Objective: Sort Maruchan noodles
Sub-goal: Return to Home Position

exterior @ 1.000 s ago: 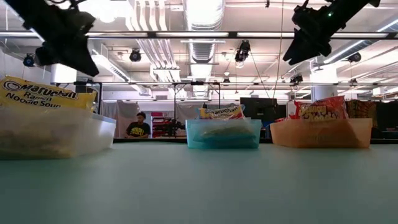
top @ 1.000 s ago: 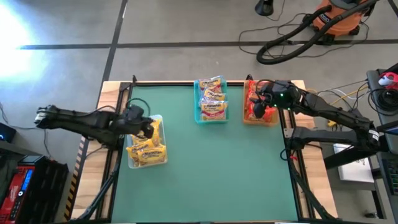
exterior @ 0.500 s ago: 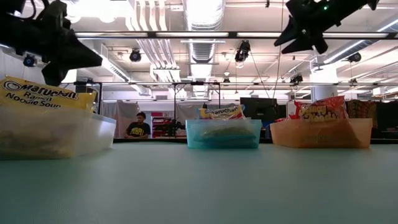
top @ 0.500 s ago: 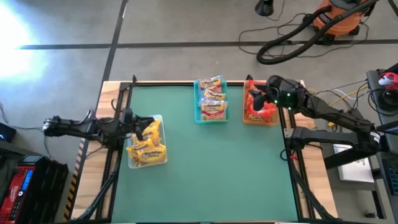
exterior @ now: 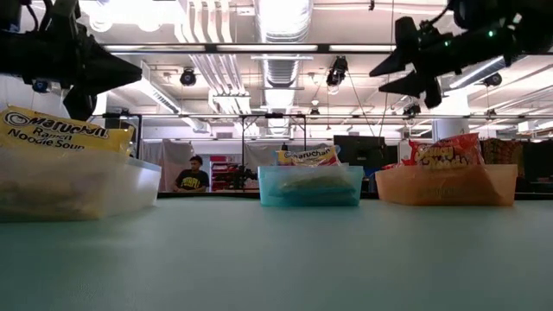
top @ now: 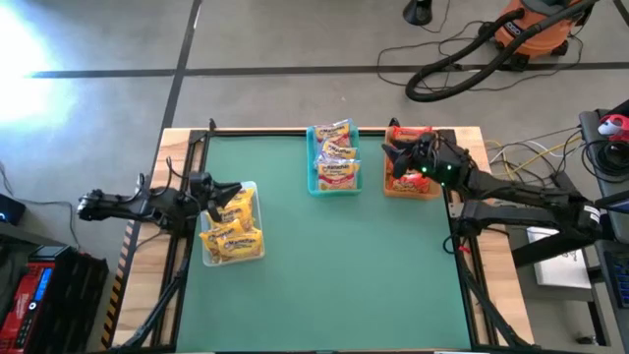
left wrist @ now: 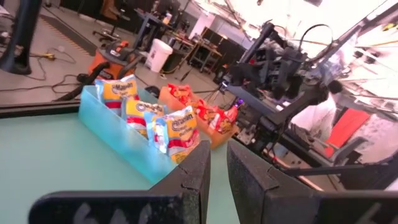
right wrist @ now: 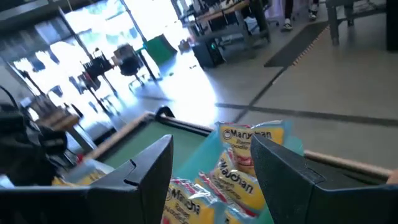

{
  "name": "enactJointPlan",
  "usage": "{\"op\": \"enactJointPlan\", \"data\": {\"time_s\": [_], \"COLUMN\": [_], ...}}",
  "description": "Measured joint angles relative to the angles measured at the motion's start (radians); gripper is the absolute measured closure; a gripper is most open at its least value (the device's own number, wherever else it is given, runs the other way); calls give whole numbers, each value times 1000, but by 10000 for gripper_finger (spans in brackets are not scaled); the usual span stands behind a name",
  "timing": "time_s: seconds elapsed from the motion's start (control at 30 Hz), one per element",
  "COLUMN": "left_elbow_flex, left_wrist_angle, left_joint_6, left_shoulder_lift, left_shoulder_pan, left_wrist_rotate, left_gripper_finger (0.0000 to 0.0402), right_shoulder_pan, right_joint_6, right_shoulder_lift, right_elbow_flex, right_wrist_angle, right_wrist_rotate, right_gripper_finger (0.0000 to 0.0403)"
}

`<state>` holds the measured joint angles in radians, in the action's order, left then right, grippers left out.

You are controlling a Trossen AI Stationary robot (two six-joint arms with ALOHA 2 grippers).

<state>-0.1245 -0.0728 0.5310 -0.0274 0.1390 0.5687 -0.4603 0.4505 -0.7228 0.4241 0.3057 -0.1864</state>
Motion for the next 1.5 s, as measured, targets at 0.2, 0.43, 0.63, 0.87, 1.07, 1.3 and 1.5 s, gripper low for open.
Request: {"op": "enactJointPlan", "data": {"time_s": [0.2,0.43,0.63,0.87,1.07,1.3,1.5], "left_elbow_flex": [36,38,76,82,74,72,72], "left_wrist_angle": [27,9,31,54,47,47,47], "left_joint_6": [0,-6,30,17,17,16,16], "left_shoulder_lift": [2,1,0,-32,-48,-50,-50], "left_shoulder_pan": [0,0,0,-2,-2,-2,-2], "left_wrist_rotate": [-11,-11,-13,-7,-1,-2,-2], "left_gripper_finger": [365,365,365,365,365,365,365], "right_shoulder_pan": [4,4,4,5,4,4,4], "right_joint_6": [64,140,181,186,216,168,161], "right_shoulder_lift": [-1,1,2,6,26,50,52], "right_elbow_flex": [-145,-260,-315,-374,-403,-404,-406], "right_wrist_angle": [200,298,298,304,309,291,271], "right_wrist_rotate": [-42,-62,-53,-48,-26,11,11], "right_gripper_finger": [200,200,200,200,200,200,200]}}
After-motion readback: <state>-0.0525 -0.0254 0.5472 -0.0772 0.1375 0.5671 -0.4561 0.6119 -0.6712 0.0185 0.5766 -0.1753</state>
